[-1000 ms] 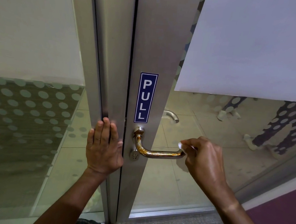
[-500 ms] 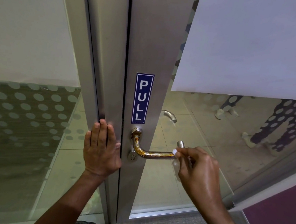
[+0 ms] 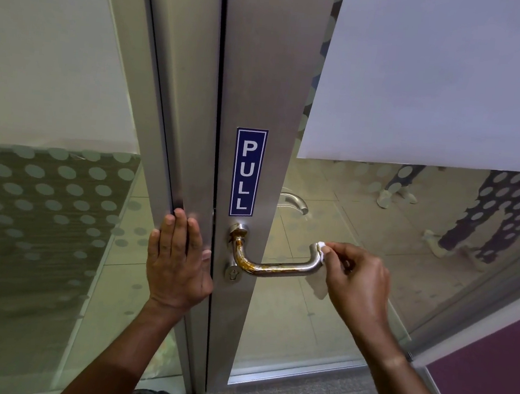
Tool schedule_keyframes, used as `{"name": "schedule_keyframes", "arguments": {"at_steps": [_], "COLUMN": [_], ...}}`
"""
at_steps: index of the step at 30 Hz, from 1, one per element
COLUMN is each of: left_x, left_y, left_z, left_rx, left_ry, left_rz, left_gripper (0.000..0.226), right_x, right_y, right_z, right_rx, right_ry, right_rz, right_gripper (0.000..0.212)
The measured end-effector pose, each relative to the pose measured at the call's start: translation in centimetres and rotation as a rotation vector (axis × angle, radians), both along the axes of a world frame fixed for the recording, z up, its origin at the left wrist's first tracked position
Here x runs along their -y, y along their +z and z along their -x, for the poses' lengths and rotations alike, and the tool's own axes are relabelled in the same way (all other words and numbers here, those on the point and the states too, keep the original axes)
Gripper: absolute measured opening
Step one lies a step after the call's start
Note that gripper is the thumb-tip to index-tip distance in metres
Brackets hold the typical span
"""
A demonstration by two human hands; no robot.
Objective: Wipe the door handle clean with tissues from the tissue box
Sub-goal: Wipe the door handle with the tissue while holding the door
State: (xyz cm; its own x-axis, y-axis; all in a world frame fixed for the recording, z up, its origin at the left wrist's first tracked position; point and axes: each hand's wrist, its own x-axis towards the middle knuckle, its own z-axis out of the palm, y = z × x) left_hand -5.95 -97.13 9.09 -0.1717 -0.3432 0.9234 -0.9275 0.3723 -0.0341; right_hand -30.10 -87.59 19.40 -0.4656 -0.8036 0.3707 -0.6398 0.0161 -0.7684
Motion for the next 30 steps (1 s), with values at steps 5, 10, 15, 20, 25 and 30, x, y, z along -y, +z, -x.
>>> {"name": "schedule_keyframes", "arguments": {"at_steps": [5, 10, 15, 20, 25, 30], "left_x": [0.0, 0.0, -0.2, -0.2, -0.1, -0.2], "left_y": [0.0, -0.1, 0.1, 0.1, 0.1, 0.1], "left_z": [-0.1, 0.0, -0.1, -0.1, 0.0, -0.1], "left_rx": [0.005, 0.001, 0.006, 0.013, 0.007, 0.002], "left_ry": [-0.003, -0.002, -0.008, -0.009, -0.003, -0.009], "left_rz": [-0.006, -0.01, -0.001, -0.013, -0.015, -0.02], "left_gripper": [0.069, 0.071, 0.076, 0.074, 0.069, 0.07], "right_x": [-1.7, -2.8, -2.1, -2.8, -2.5, -2.6], "right_y": [-0.4, -0.9, -0.5, -1.3, -1.7, -1.8], "right_z": [-0.9, -2.3, -2.0, -5.2, -6.6, -5.1], "right_rx": [0.118, 0.098, -0.059, -0.243, -0.233, -0.178], "right_ry": [0.024, 0.052, 0.006, 0.063, 0.105, 0.078], "right_rz": [0.038, 0.082, 0.097, 0.131, 0.163, 0.196], "right_gripper": [0.015, 0.008, 0.009, 0.01, 0.012, 0.011]}}
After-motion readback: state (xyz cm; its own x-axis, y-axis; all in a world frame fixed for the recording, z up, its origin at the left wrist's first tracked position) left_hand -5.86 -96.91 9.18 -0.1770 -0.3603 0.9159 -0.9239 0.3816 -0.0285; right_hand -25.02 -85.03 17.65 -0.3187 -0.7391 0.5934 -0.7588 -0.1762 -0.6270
